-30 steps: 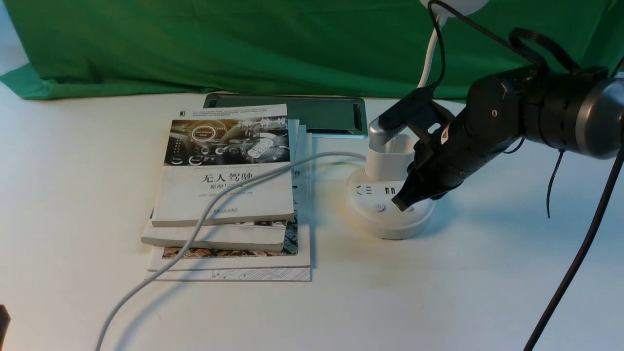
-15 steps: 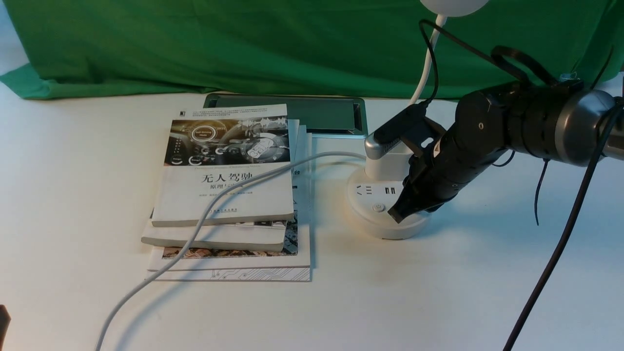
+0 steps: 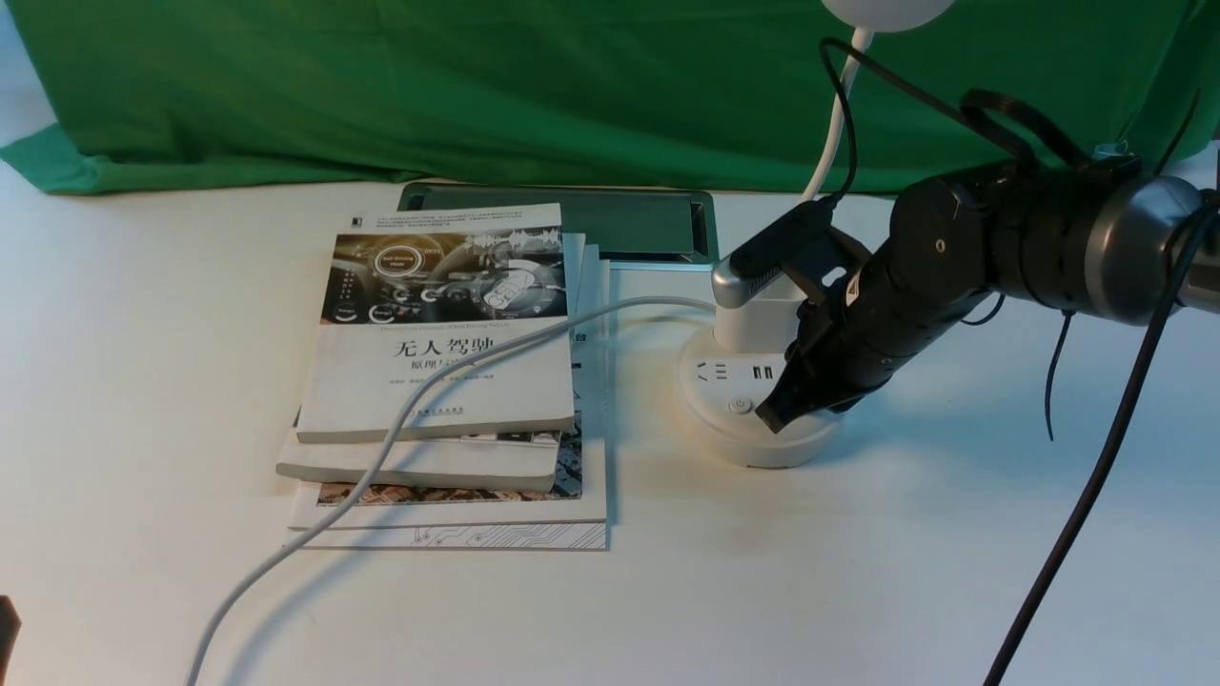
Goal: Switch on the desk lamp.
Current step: Use the right arm to press the button switch on the lamp holder
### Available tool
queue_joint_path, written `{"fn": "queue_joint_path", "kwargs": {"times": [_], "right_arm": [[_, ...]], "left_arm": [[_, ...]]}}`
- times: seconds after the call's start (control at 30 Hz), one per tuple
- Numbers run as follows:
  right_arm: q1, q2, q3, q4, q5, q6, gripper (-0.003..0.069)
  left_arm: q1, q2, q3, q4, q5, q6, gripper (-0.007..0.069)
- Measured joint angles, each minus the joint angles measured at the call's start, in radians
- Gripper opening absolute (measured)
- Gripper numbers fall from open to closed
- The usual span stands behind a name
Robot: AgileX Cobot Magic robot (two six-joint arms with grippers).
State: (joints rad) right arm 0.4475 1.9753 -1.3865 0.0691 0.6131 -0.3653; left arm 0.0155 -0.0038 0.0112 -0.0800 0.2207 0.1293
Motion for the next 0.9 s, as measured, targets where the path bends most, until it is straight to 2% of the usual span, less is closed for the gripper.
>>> {"fn": "queue_joint_path", "kwargs": {"times": [0.67,0.9], "right_arm": [[0.000,0.029,-0.009,0.012,0.006,-0.007,0.0030],[-0.003,-0.051,0.018,0.011,0.009,-0.002,0.0030]], "left_arm": [[0.000,0.000,0.000,0.000,0.000,0.000,0.0021],[0.000,0.000,0.000,0.000,0.000,0.000,0.0021]]}}
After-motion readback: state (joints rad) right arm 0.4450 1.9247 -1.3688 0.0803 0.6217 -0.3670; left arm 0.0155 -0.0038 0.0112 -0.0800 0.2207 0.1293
